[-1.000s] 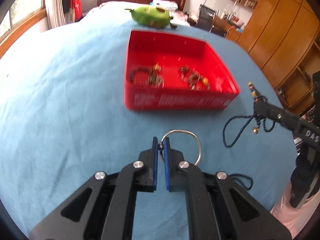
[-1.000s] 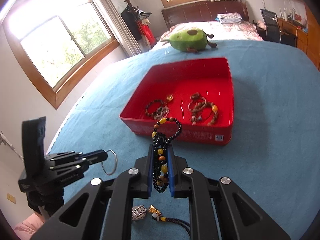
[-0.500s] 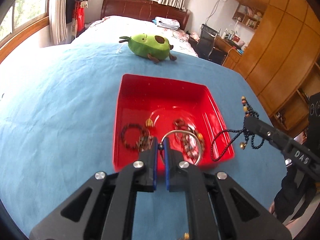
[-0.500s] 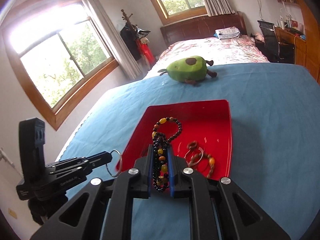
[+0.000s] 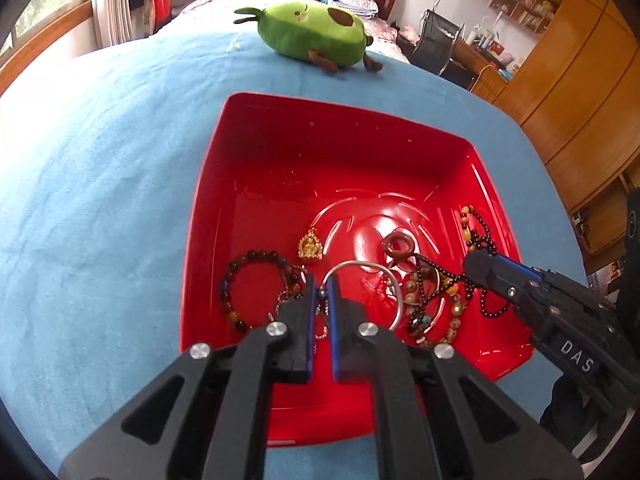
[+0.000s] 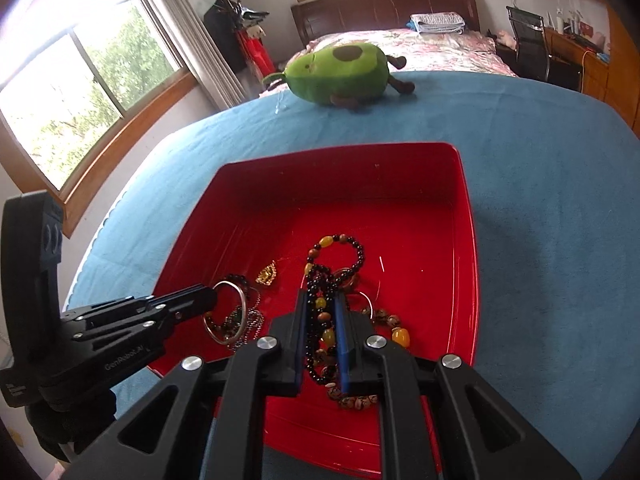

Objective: Organize jewelry
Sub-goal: 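Carry the bangle and necklace into the red tray and open both tools, then move both tools back toward the silver watch and the corded gold pendant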

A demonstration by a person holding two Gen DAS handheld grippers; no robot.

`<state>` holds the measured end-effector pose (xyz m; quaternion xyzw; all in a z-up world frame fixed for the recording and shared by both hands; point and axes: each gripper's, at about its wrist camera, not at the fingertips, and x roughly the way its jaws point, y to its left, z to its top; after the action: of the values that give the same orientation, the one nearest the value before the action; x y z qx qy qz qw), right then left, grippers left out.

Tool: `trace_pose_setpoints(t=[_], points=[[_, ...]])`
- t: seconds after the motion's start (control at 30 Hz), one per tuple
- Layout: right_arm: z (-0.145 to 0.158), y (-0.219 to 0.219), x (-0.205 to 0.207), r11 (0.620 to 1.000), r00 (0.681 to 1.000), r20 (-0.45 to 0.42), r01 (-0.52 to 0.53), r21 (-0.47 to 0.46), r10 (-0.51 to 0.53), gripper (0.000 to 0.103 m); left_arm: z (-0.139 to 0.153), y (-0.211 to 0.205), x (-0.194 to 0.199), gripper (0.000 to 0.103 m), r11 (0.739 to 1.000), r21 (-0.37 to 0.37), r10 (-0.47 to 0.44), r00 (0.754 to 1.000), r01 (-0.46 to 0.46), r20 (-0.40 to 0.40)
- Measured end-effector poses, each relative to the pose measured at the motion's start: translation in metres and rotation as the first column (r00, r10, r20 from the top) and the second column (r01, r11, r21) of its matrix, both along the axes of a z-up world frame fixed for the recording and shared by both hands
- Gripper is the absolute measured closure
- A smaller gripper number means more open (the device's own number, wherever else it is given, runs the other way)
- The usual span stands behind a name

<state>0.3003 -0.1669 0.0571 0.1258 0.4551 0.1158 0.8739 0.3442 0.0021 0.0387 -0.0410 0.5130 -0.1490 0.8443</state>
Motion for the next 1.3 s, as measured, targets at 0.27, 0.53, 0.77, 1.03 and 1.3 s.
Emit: trace_pose_setpoints(t=[0.27,0.53,0.77,1.03,1.3], points=[[-0.003,0.003,-0.001,0.999,1.0,-0.003,-0.009,-0.031,0.009,0.08,-0.001,0.002,0.001,0.089,1.0,-0.004,-0.014,1.0,0.014,0.007],[0.05,-0.011,-0.04,0.999,0.991,0.129,0.04,-0.011,-0.038,0.079,0.058,0.029,-0.038,0.04,0.992,-0.121,0.039,0.987,-0.02,0.155],[0.098,-0.026,-0.093,0.986,0.959,0.248,0.154,-0.065,-0.134,0.024,0.111,0.052,-0.093,0.01,0.992,-0.079,0.117,0.944,-0.097,0.31],[0.104,-0.032,-0.127,0.975,0.955,0.241,0.2,-0.102,-0.171,0.004,0.121,0.057,-0.124,0.007,0.996,0.003,0.083,0.933,-0.09,0.351],[0.089,-0.015,-0.148,0.981,0.972,0.197,0.156,-0.119,-0.131,0.004,0.113,0.063,-0.147,0.007,0.992,0.042,0.097,0.939,-0.117,0.331]])
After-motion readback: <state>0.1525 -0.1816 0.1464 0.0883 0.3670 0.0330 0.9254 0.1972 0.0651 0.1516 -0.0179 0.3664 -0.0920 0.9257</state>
